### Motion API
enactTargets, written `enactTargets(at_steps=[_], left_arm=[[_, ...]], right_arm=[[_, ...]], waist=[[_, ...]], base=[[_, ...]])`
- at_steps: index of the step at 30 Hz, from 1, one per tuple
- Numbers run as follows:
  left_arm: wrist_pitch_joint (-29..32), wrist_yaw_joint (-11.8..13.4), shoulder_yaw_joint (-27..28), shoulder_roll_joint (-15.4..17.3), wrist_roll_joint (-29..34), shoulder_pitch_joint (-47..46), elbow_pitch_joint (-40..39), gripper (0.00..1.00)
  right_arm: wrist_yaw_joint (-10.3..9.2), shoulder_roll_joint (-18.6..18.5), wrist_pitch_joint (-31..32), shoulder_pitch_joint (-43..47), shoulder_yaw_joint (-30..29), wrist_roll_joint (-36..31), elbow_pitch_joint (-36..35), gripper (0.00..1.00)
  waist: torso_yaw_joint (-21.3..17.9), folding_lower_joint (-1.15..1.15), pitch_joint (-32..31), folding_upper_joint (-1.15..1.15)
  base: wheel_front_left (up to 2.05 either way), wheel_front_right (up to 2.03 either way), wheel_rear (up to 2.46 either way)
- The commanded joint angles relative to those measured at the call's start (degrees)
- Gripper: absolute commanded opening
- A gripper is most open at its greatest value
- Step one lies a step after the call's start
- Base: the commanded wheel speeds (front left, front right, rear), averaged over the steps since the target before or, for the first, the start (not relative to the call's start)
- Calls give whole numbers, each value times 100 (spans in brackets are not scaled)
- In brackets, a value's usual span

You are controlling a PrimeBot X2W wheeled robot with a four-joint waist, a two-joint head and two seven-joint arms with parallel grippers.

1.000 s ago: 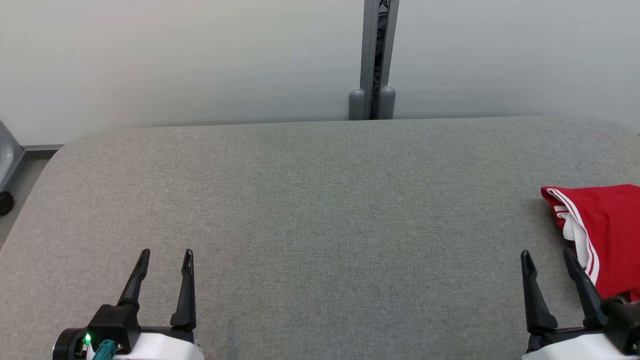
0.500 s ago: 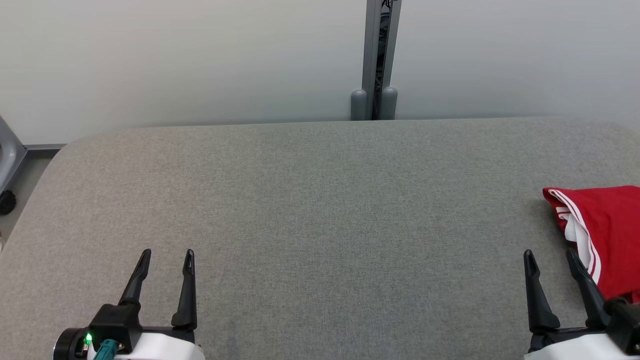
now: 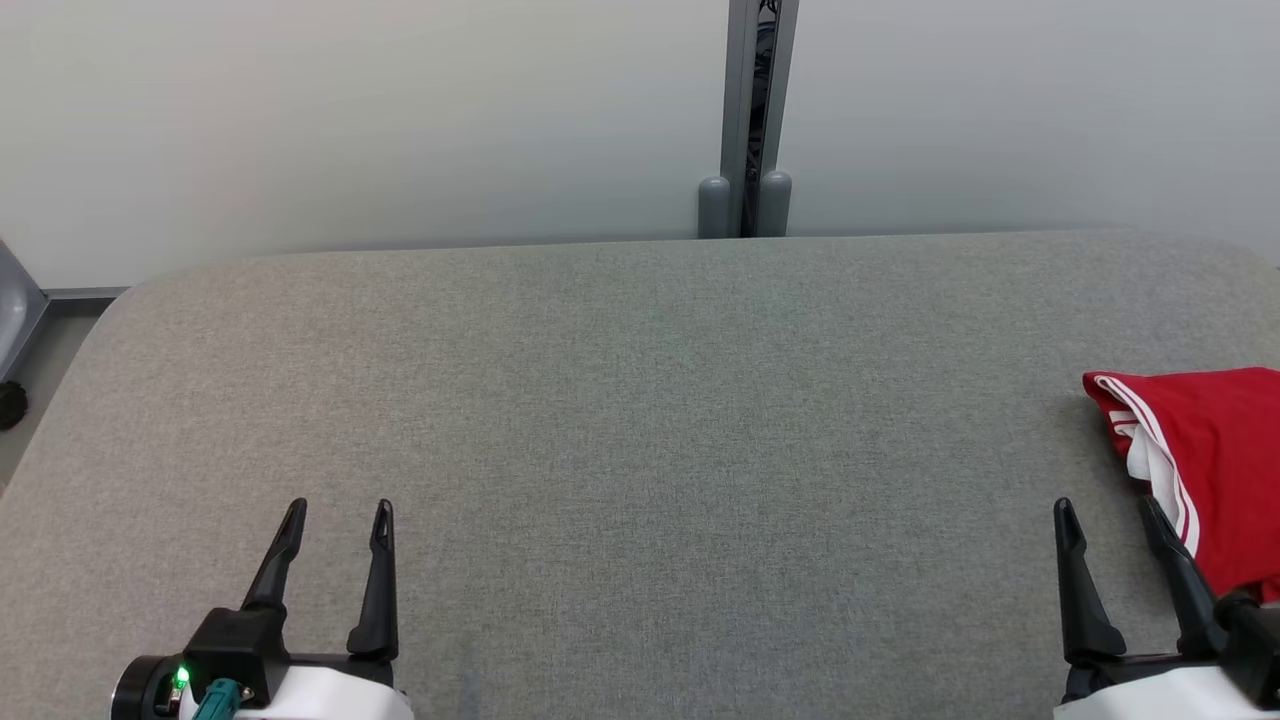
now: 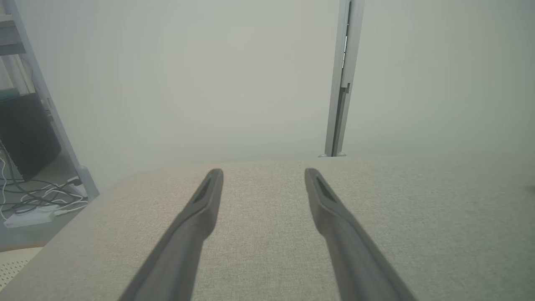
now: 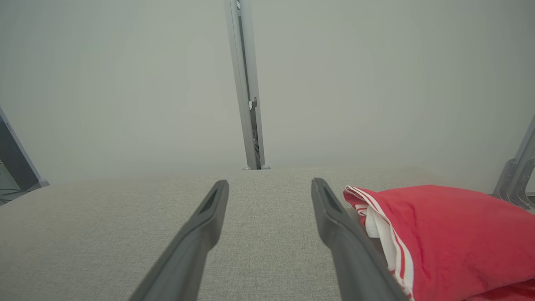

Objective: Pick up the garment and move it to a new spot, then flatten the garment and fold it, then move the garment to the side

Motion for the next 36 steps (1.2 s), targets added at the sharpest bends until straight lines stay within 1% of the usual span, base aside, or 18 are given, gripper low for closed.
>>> enactTargets(at_steps=[1,2,4,7,26,35,36], left_arm=[[-12,29,-1,22,-34,-24,-17,100],[1,-4,-10,-6,-2,6,14,0],[9,-17,-14,-42,-89,27,46,0],[24,-61,7,-83,-439,-48,81,0],[42,-493,-16,-312,-2345,-704,749,0],[44,-650,-21,-402,-3099,-933,932,0],[44,-650,-21,-402,-3099,-933,932,0]], right_arm=[[2,-8,20,55,-24,33,-34,100],[0,2,-1,-1,-4,5,21,0],[0,12,32,-41,-29,91,113,0],[0,3,181,-174,-140,434,249,0],[0,-114,946,-912,-694,2232,1035,0],[0,-163,1240,-1202,-900,2962,1343,0],[0,-163,1240,-1202,-900,2962,1343,0]], waist=[[1,0,3,0],[0,0,3,0],[-1,0,4,0],[-4,0,7,0],[-15,0,22,0],[-21,0,31,0],[-21,0,31,0]], base=[[0,0,0],[0,0,0],[0,0,0],[0,0,0],[0,0,0],[0,0,0],[0,0,0]])
